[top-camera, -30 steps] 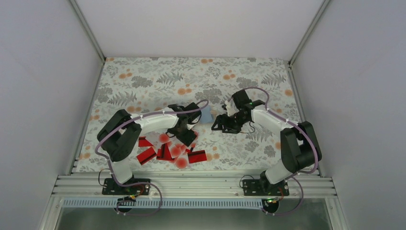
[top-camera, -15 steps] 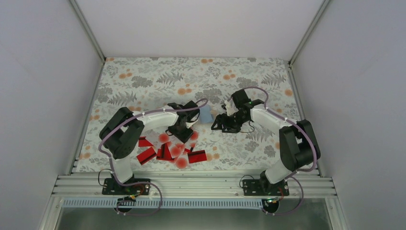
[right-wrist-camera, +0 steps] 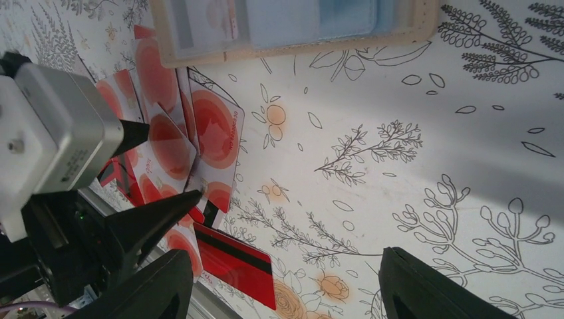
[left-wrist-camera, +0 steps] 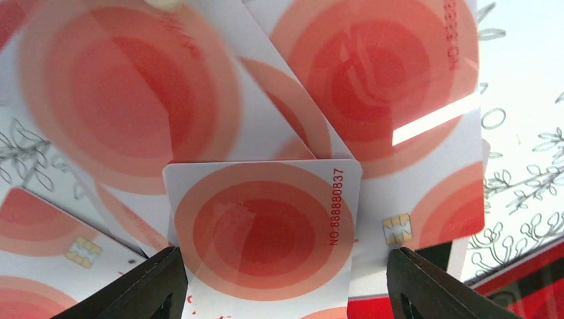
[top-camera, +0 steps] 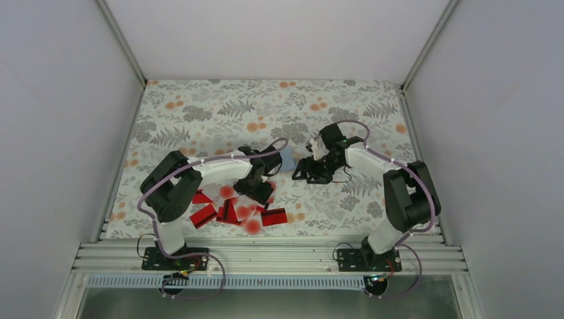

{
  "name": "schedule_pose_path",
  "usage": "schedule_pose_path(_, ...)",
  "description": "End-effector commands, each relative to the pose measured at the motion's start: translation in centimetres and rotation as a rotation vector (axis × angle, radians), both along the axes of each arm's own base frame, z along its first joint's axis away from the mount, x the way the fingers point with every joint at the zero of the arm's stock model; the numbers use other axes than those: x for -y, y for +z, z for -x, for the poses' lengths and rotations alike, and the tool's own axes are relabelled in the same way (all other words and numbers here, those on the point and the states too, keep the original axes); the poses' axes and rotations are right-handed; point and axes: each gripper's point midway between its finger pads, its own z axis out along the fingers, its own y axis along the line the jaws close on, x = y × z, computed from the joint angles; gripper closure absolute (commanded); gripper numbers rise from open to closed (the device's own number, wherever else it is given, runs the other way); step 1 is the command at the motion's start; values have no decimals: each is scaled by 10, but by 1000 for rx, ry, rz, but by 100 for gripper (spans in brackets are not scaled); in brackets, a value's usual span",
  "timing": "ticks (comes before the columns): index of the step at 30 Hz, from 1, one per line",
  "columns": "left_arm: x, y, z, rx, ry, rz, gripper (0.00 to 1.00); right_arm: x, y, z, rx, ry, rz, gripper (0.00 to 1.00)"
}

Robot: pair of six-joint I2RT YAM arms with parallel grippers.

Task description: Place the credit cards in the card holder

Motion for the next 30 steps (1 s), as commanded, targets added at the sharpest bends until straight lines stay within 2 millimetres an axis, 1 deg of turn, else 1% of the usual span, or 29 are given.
schedule_pose_path(1,1,1,16,-48,12,-23,25,-3,8,-7,31,20,-20,29)
schedule_pose_path(4,-7,-8,22,-58,11,-56,25,-2,8,-5,36,28,-17,29)
schedule_pose_path(7,-17,-17,24,-50,25,-107,28,-1,9,-4,37,33,-13,29)
schedule_pose_path(10,-26,-25,22,-31,33,-154,36,1,8,-2,39,38,-8,29)
schedule_pose_path(13,-28,-30,20,-8,27,-189,41,1,7,-1,39,42,-5,29)
schedule_pose_path(16,-26,-31,19,0,23,-190,46,3,7,-2,45,46,-5,29)
schedule_pose_path(21,-18,-26,18,23,32,-183,50,6,7,-3,48,45,-5,29)
schedule_pose_path(23,-14,-21,16,33,36,-171,50,6,8,-4,53,44,-7,29)
schedule_pose_path(25,-7,-13,14,45,41,-151,50,7,11,-6,63,41,-10,29)
schedule_pose_path(30,8,13,5,70,55,-91,50,7,22,-11,91,26,-25,29)
